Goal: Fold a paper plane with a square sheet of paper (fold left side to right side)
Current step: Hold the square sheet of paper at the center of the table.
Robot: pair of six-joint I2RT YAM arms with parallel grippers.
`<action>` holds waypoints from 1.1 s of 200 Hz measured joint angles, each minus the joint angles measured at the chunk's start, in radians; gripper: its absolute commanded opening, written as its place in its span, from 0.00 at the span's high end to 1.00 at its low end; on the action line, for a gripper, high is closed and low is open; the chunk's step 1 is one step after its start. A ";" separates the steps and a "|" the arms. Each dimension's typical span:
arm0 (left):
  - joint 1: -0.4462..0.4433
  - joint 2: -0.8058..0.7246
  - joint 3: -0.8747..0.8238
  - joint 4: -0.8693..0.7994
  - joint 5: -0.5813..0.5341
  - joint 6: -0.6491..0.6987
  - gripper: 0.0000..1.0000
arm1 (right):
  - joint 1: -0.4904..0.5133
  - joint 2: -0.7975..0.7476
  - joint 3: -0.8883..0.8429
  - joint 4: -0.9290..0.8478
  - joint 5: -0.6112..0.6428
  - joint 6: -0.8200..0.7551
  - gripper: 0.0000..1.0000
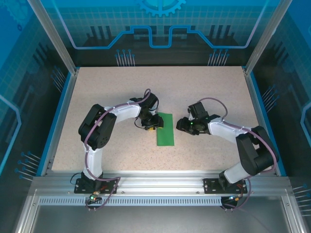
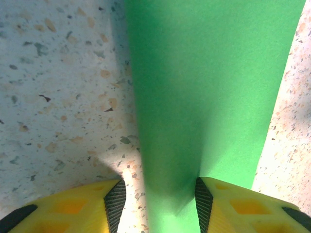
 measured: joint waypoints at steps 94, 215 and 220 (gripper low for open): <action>-0.002 0.001 0.002 -0.002 -0.007 0.000 0.53 | 0.070 0.191 0.121 0.040 -0.031 0.024 0.94; -0.010 -0.009 0.006 -0.007 -0.015 0.006 0.46 | 0.084 0.242 0.154 -0.012 -0.022 0.028 0.95; -0.012 -0.012 0.006 -0.006 -0.018 0.007 0.44 | 0.084 0.243 0.156 -0.013 -0.022 0.028 0.95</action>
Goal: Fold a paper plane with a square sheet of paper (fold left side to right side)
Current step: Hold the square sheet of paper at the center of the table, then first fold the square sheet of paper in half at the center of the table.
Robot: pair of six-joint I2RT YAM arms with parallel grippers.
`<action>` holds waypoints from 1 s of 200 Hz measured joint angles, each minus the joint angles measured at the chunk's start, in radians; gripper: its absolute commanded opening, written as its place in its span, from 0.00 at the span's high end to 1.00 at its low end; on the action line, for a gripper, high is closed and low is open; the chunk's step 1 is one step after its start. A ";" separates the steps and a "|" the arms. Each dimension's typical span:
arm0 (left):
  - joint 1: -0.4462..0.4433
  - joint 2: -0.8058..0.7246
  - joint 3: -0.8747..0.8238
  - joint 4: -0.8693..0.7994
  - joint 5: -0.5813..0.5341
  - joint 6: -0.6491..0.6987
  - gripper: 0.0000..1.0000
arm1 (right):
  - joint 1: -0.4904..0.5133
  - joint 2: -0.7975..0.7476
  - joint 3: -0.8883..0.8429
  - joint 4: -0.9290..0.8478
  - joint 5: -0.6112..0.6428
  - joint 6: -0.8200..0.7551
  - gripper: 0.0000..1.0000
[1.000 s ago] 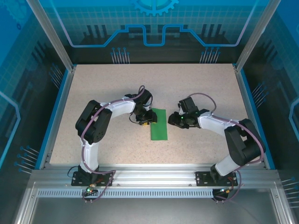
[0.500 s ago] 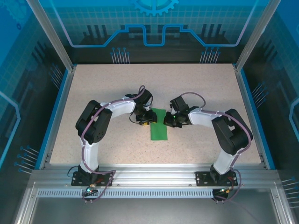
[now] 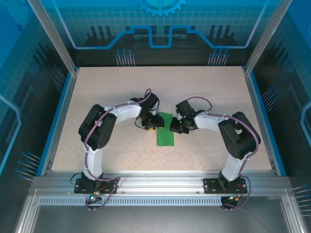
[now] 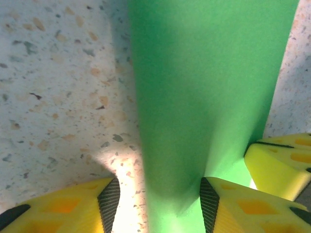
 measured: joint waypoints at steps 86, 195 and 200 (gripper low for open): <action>-0.009 -0.262 -0.035 -0.031 -0.102 0.043 0.50 | 0.000 0.015 0.026 -0.035 0.000 0.004 0.95; -0.009 -0.089 -0.077 0.141 0.186 0.018 0.82 | 0.006 0.023 0.045 -0.061 0.014 0.004 0.95; -0.009 -0.082 -0.080 0.148 0.188 0.018 0.82 | 0.006 0.024 0.045 -0.063 0.014 0.004 0.95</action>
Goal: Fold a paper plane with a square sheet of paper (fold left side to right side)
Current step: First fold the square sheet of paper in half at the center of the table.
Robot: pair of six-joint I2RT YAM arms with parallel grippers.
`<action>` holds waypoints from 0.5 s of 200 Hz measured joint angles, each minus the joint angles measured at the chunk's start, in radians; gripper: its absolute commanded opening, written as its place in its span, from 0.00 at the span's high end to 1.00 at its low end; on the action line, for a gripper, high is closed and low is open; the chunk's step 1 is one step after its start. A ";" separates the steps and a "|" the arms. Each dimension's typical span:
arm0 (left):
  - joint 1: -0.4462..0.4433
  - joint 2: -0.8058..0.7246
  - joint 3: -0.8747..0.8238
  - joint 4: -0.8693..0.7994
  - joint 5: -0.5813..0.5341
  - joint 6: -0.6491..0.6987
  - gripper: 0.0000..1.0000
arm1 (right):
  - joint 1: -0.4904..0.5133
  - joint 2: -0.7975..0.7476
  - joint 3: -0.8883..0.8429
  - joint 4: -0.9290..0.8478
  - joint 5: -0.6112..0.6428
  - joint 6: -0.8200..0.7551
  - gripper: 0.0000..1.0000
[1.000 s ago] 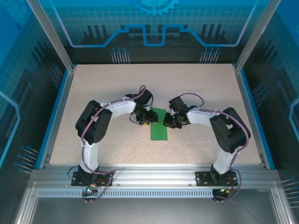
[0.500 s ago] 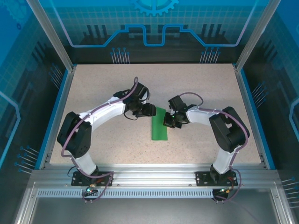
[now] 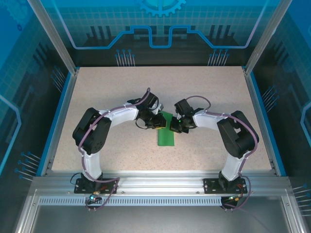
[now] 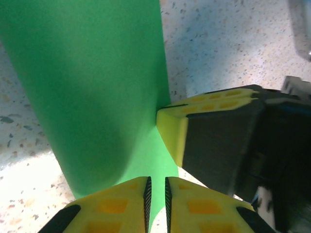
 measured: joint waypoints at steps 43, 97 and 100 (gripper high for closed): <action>0.000 0.043 -0.014 0.006 -0.016 0.000 0.84 | 0.001 0.005 0.011 -0.016 0.003 0.000 0.95; 0.004 0.056 -0.053 0.015 -0.053 0.000 0.86 | 0.001 0.011 0.022 -0.030 0.003 -0.005 0.95; 0.004 0.056 -0.053 0.017 -0.053 0.000 0.86 | 0.001 0.012 0.023 -0.032 0.003 -0.005 0.95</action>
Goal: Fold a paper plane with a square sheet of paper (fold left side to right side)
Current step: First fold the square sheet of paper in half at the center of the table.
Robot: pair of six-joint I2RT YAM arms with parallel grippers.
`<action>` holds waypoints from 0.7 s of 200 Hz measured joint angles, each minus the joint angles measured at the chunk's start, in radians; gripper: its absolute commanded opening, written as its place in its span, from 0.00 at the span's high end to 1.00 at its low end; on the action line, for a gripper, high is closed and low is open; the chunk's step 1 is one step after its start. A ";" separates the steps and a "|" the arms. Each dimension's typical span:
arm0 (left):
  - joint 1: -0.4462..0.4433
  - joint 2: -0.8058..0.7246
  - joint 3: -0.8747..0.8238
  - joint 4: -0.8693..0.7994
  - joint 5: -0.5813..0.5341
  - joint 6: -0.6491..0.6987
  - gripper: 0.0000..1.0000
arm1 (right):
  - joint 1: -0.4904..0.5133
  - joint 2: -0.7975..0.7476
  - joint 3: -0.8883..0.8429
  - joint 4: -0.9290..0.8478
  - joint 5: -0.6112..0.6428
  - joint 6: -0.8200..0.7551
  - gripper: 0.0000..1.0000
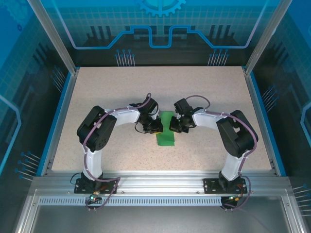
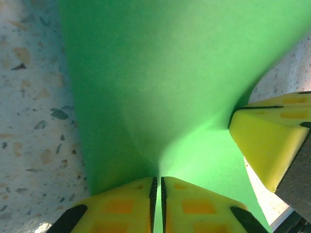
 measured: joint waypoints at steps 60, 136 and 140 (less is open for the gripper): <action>0.011 -0.019 -0.045 0.050 0.009 0.000 0.86 | 0.000 0.004 0.005 -0.007 0.000 -0.004 0.95; 0.073 -0.103 -0.151 0.054 0.001 0.000 0.87 | 0.000 0.007 0.010 -0.013 -0.001 -0.008 0.95; 0.076 -0.109 -0.156 0.052 0.000 0.000 0.87 | 0.000 0.007 0.010 -0.013 -0.001 -0.008 0.95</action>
